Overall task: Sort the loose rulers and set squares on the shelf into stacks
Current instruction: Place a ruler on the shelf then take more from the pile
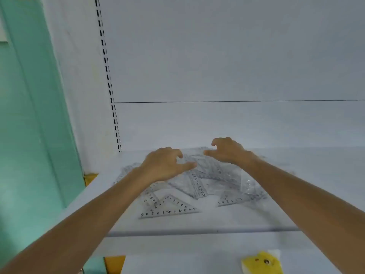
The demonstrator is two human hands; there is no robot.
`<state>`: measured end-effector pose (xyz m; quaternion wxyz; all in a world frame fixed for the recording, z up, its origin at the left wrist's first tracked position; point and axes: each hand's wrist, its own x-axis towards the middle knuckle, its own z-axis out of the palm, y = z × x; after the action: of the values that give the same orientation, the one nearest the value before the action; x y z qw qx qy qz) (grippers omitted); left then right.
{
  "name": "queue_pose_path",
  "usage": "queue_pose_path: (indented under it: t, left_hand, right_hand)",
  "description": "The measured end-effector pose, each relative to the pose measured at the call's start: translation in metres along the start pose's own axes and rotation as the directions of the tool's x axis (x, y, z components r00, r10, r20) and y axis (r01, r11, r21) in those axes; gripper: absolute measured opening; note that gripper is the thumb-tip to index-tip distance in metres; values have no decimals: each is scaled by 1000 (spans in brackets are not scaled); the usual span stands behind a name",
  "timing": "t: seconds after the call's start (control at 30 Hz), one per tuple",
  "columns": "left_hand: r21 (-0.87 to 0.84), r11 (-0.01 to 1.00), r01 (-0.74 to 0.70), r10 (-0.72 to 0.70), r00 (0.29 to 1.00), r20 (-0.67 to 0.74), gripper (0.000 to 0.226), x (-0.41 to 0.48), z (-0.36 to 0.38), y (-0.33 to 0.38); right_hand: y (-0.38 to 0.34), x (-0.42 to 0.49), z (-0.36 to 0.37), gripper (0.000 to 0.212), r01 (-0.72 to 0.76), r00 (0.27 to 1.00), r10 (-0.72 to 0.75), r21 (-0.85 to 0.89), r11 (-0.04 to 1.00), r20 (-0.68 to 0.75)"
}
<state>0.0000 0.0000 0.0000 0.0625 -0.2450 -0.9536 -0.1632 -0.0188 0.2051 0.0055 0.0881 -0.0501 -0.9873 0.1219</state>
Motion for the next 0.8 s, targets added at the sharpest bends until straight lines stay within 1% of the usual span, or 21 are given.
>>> queue_pose_path:
  t: [0.07,0.13,0.2,0.27,0.3,0.4,0.5,0.57,0.63,0.73,0.8]
  left_hand:
    - [134,988,75,-78,997,12,79,2,11,14]
    - [203,975,92,-109,991,76,74,4,24,25]
    - [160,982,101,-120,986,115,61,9,30,29]
    - [69,988,140,-148,982,119,40,14,27,29]
    - [30,985,168,-170,977,129,33,16,24,30]
    - [-3,979,206,-203,965,167,34,20,17,29]
    - [-123,967,224,-198,961,193,54,24,13,21]
    - [-185,955,232,-198,963,182,59,24,13,18]
    - [-241,945,222,-187,970,159,54,24,15,16]
    - [-271,948,167,-147,985,90,43,20,19,18]
    - [-277,949,148,-139,989,54,44,17,18,19]
  right_hand:
    - [-3,3,9,42,-17,998,17,1,1000,66]
    - [-6,9,17,45,-38,994,32,58,998,109]
    - [-6,14,18,43,-61,993,47,138,988,104]
    - [-7,16,13,39,-78,994,63,169,982,93]
    - [-6,19,12,36,-79,994,64,186,979,88]
    - [-4,22,6,21,-114,991,91,277,954,95]
    - [1,21,-2,22,-106,994,97,256,961,46]
    - [5,18,-6,9,-115,993,110,271,956,34]
    - [12,14,-7,17,-126,992,124,288,949,25]
    - [22,7,-11,15,-145,985,165,313,939,-39]
    - [28,2,-17,14,-139,982,176,350,926,-74]
